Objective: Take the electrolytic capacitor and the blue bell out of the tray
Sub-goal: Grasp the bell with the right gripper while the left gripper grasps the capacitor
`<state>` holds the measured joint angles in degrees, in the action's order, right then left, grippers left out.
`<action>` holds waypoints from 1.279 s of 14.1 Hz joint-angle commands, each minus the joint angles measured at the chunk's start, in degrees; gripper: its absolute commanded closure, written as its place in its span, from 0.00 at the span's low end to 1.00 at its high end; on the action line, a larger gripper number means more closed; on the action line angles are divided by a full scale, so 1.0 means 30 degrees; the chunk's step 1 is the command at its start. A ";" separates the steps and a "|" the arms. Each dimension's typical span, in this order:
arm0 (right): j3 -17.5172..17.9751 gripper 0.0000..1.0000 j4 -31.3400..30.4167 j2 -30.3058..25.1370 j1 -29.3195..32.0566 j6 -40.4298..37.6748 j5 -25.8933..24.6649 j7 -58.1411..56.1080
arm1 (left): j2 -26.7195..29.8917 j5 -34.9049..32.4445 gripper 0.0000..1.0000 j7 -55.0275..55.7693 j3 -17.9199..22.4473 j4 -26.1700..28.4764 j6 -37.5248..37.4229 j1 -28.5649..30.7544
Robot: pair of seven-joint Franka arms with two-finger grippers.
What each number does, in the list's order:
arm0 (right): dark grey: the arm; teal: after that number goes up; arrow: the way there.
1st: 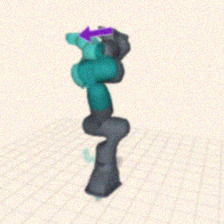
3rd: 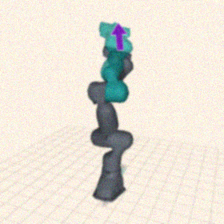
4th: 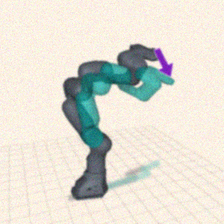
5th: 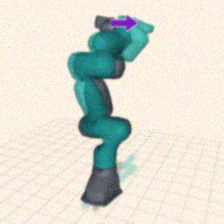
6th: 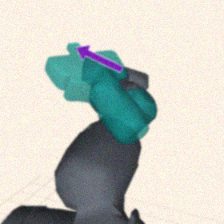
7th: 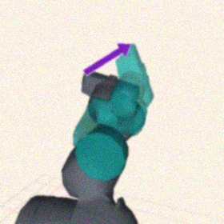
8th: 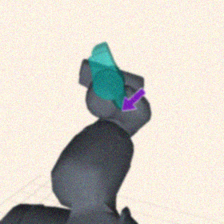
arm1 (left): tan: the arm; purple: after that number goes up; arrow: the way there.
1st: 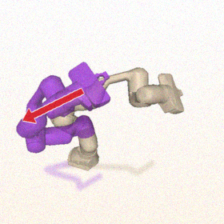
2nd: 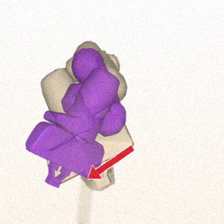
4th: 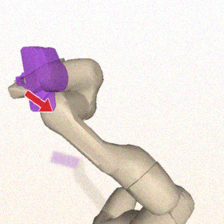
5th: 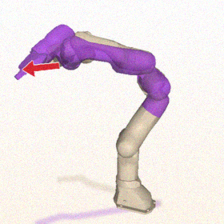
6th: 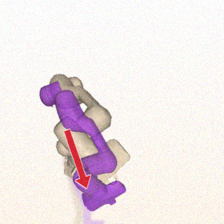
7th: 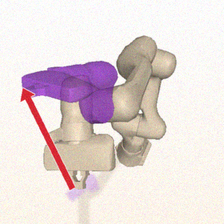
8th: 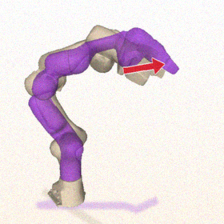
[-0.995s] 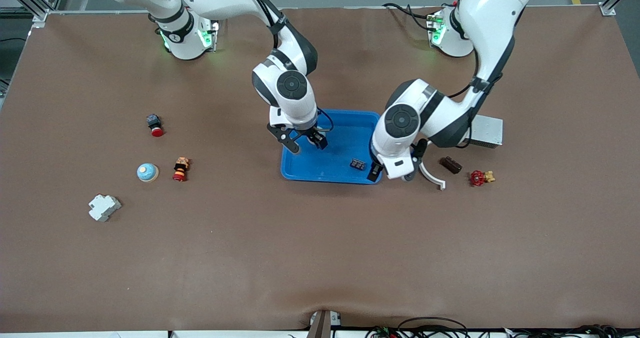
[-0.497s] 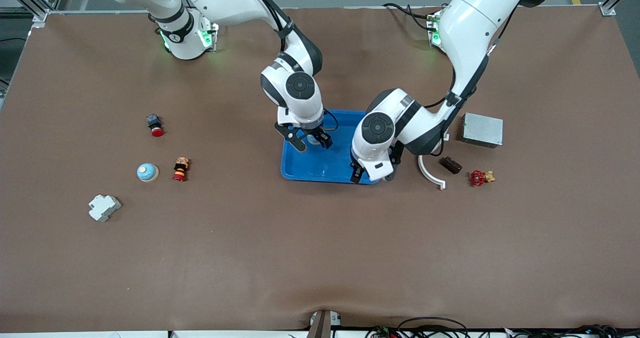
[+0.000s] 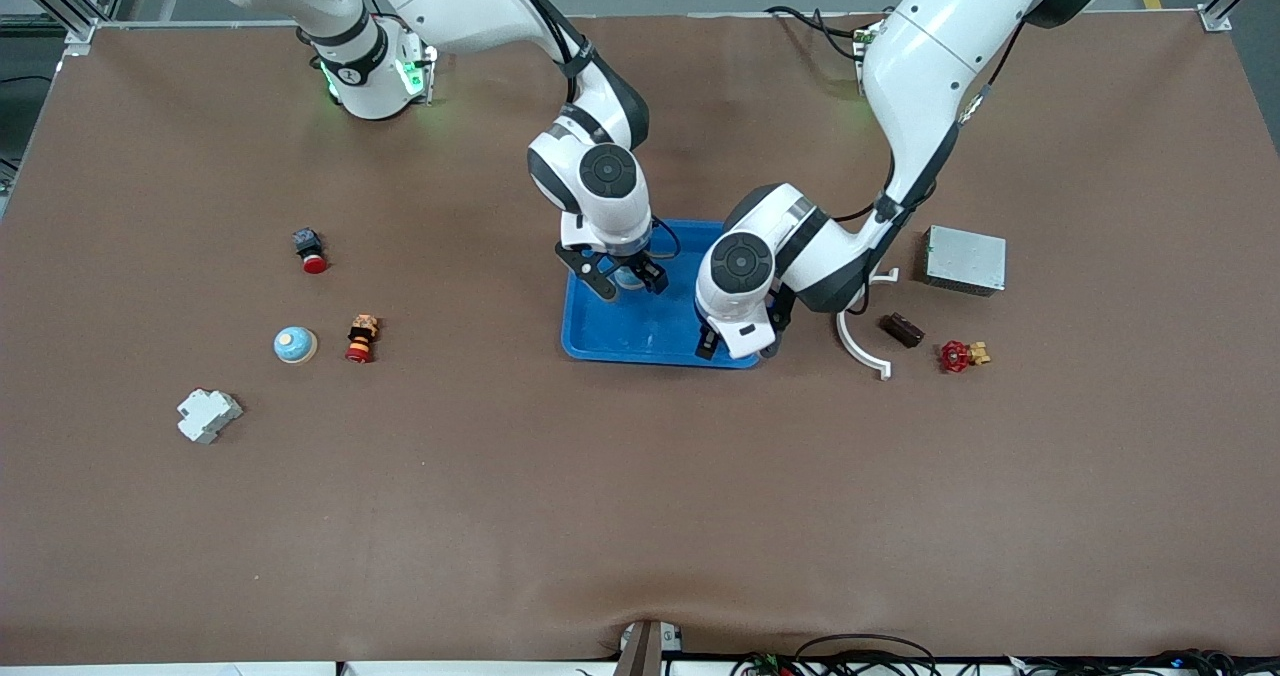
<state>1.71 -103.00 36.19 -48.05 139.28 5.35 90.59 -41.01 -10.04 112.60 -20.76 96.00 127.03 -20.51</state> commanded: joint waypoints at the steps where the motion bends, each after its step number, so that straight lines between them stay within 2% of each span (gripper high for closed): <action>1: -0.0189 0.00 0.0319 0.0183 -0.0300 0.0008 0.0149 0.0330 | -0.0071 -0.0346 0.02 0.0698 0.0095 0.0197 0.0167 -0.0284; 3: -0.0218 0.00 0.0319 0.0212 -0.0300 0.0008 0.0149 0.0330 | -0.0071 -0.0375 0.03 0.0963 0.0124 0.0519 0.0167 -0.0313; 4: -0.0189 0.00 0.0319 0.0241 -0.0329 0.0008 0.0149 0.0330 | -0.0071 -0.0375 0.07 0.0964 0.0124 0.0579 0.0196 -0.0313; 5: -0.0218 0.00 0.0319 0.0242 -0.0329 0.0008 0.0149 0.0330 | -0.0100 -0.0375 0.18 0.0964 0.0124 0.0550 0.0197 -0.0313; 10: -0.0218 0.00 0.0319 0.0271 -0.0329 0.0008 0.0091 0.0330 | -0.0217 -0.0579 0.91 0.0759 0.0182 0.0404 0.0314 -0.0284; 11: -0.0189 0.00 0.0319 0.0329 -0.0358 0.0037 0.0062 0.0330 | -0.0217 -0.0871 1.00 0.0759 0.0182 0.0404 0.0314 -0.0284; 16: -0.0218 0.00 0.0289 0.0564 -0.0388 0.0681 0.0062 0.0330 | 0.0686 -0.1254 1.00 0.0641 0.0153 0.0345 0.0023 0.0037; 17: -0.0218 0.24 0.0289 0.0564 -0.0388 0.0681 -0.0025 0.0330 | 0.1097 -0.1254 1.00 0.0641 0.0153 0.0345 -0.0269 0.0096; 18: -0.0218 0.56 0.0289 0.0535 -0.0475 0.0681 -0.0055 0.0330 | 0.1507 -0.1254 1.00 0.0438 0.0182 0.0316 -0.0852 0.0184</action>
<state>1.68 -102.99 37.30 -48.27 141.05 5.34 90.64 -40.37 -12.60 113.98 -20.50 96.13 127.16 -20.36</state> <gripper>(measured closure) 0.075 0.661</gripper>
